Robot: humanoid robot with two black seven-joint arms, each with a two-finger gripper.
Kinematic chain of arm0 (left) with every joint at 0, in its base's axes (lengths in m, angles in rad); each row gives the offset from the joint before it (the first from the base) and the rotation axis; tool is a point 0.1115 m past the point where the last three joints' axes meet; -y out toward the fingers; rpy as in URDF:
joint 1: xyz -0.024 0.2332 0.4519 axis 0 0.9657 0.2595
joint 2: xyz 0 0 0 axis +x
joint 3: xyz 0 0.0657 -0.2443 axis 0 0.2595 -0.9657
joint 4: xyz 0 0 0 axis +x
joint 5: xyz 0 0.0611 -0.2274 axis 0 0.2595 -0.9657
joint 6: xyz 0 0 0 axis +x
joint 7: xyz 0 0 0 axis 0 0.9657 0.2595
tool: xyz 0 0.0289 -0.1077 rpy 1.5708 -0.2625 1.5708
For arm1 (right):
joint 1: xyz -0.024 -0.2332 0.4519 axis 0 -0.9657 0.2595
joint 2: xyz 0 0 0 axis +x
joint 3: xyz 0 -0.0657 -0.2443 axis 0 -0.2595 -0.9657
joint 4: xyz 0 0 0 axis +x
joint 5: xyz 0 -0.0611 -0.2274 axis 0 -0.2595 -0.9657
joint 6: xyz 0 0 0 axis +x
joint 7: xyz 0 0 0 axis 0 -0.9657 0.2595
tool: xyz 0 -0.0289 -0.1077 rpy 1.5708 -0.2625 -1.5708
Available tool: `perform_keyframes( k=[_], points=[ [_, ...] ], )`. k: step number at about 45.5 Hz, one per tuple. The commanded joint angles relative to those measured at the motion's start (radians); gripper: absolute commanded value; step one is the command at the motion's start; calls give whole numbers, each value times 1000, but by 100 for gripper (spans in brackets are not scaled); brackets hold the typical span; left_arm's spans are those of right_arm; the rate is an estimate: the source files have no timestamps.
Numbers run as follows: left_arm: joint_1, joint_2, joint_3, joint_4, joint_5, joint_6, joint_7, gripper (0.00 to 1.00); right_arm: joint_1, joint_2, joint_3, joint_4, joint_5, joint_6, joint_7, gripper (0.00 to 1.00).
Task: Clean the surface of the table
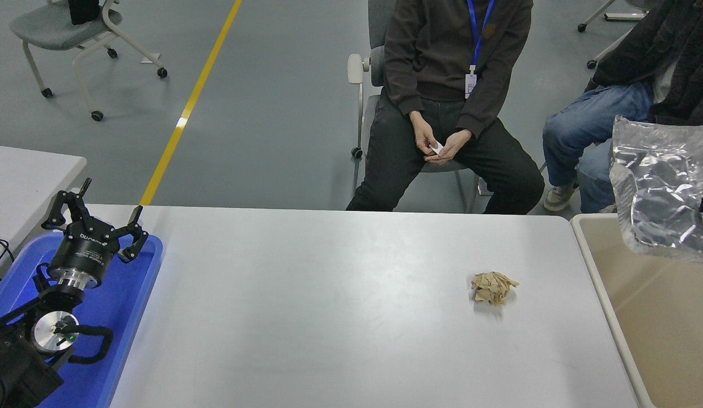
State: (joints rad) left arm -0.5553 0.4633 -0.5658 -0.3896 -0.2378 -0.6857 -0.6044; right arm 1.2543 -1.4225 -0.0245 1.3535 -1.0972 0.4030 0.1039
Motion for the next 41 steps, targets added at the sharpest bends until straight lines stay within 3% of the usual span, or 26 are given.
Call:
perform_keyframes(
  k=[1, 27, 41],
  points=[
    [0, 0, 0, 0, 0, 0, 0, 100, -62, 65, 1, -180, 28, -26, 23, 0],
    [0, 0, 0, 0, 0, 0, 0, 100, -322, 195, 1, -510, 34, -101, 201, 0],
    [0, 0, 0, 0, 0, 0, 0, 100, -458, 350, 1, -757, 36, -125, 307, 0]
  ],
)
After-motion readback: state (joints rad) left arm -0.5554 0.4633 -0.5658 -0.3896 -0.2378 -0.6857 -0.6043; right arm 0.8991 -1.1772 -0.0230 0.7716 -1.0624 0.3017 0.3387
